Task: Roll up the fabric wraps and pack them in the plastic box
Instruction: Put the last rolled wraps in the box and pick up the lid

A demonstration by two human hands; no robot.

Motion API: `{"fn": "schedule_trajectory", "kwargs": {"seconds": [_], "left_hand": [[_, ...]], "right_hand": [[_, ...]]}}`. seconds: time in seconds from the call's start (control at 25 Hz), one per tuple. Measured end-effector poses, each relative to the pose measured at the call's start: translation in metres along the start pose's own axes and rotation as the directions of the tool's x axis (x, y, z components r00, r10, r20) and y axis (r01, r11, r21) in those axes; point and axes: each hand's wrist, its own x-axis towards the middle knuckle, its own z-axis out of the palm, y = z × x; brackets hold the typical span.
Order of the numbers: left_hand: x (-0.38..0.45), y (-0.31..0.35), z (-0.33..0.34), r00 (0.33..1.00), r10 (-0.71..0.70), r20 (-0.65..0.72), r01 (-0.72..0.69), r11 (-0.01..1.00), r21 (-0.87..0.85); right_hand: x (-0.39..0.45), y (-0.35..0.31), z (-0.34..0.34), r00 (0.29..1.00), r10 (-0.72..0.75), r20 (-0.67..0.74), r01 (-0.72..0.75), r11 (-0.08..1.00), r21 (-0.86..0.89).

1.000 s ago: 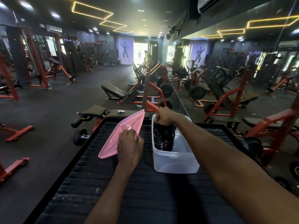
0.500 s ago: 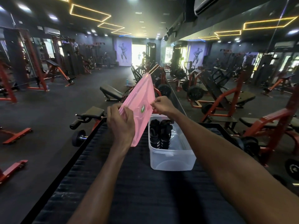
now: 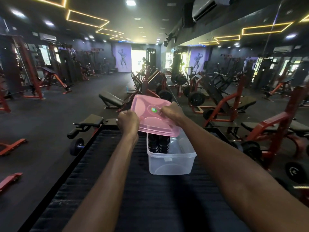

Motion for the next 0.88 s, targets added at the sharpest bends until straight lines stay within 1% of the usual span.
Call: {"fn": "schedule_trajectory", "kwargs": {"seconds": [0.12, 0.2, 0.24, 0.32, 0.4, 0.48, 0.56, 0.72, 0.8, 0.88], "left_hand": [[-0.008, -0.013, 0.002, 0.990, -0.039, 0.134, 0.013, 0.983, 0.185], [-0.014, -0.022, 0.004, 0.975, -0.063, 0.211, -0.012, 0.941, 0.339], [-0.017, -0.027, 0.006, 0.967, -0.062, 0.247, -0.052, 0.903, 0.427], [-0.022, -0.035, 0.007, 0.952, -0.042, 0.303, -0.152, 0.797, 0.585], [-0.026, -0.041, 0.007, 0.942, -0.010, 0.334, -0.233, 0.696, 0.679], [-0.029, -0.045, 0.009, 0.932, 0.036, 0.361, -0.305, 0.615, 0.727], [-0.032, -0.046, 0.011, 0.918, 0.083, 0.387, -0.367, 0.544, 0.755], [-0.033, -0.048, 0.015, 0.907, 0.123, 0.403, -0.412, 0.457, 0.788], [-0.032, -0.049, 0.017, 0.902, 0.132, 0.411, -0.426, 0.437, 0.793], [-0.032, -0.050, 0.021, 0.902, 0.141, 0.408, -0.425, 0.459, 0.780]], "right_hand": [[-0.007, 0.015, -0.009, 1.000, 0.026, -0.015, -0.028, 0.980, -0.196], [-0.010, 0.024, -0.010, 0.998, 0.063, -0.021, -0.066, 0.956, -0.287], [-0.012, 0.028, -0.010, 0.997, 0.076, -0.020, -0.079, 0.939, -0.334], [-0.015, 0.036, -0.008, 0.994, 0.113, -0.012, -0.106, 0.894, -0.435], [-0.021, 0.044, -0.009, 0.988, 0.153, -0.017, -0.141, 0.852, -0.504], [-0.026, 0.054, -0.010, 0.987, 0.157, -0.032, -0.150, 0.839, -0.524], [-0.030, 0.060, -0.008, 0.990, 0.137, -0.015, -0.126, 0.860, -0.495], [-0.037, 0.064, -0.008, 0.995, 0.099, -0.013, -0.093, 0.880, -0.466], [-0.040, 0.065, -0.010, 0.996, 0.089, -0.027, -0.091, 0.879, -0.467], [-0.042, 0.066, -0.011, 0.997, 0.070, -0.034, -0.078, 0.882, -0.464]]}}
